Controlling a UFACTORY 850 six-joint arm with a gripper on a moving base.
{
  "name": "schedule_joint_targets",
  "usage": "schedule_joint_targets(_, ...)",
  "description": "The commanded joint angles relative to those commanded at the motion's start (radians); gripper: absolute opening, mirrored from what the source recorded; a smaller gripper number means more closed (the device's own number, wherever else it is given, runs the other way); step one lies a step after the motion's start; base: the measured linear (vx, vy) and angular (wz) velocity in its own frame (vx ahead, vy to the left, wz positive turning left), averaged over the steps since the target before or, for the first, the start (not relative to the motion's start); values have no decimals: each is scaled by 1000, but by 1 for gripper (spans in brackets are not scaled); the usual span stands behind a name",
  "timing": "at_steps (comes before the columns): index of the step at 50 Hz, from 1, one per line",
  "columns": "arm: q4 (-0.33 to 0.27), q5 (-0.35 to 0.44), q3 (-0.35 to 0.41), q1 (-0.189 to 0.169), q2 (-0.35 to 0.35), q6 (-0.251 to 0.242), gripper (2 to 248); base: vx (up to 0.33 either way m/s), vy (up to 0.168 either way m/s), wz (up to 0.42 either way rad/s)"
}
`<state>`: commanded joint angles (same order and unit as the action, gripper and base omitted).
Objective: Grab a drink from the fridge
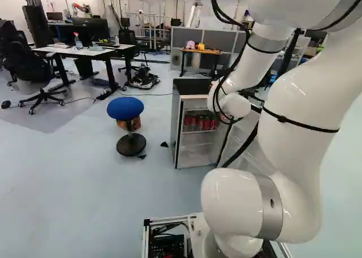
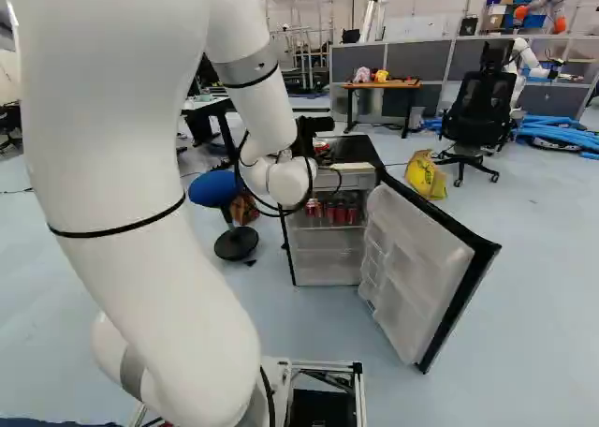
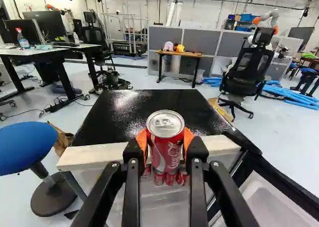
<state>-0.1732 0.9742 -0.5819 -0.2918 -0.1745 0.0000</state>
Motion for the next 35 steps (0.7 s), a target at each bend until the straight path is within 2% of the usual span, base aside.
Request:
schedule_joint_targets(24,39,-58,-87,23,-24,0,93,0,0,0)
schedule_joint_targets(35,56,-86,-135,35,-66,0,93,0,0,0)
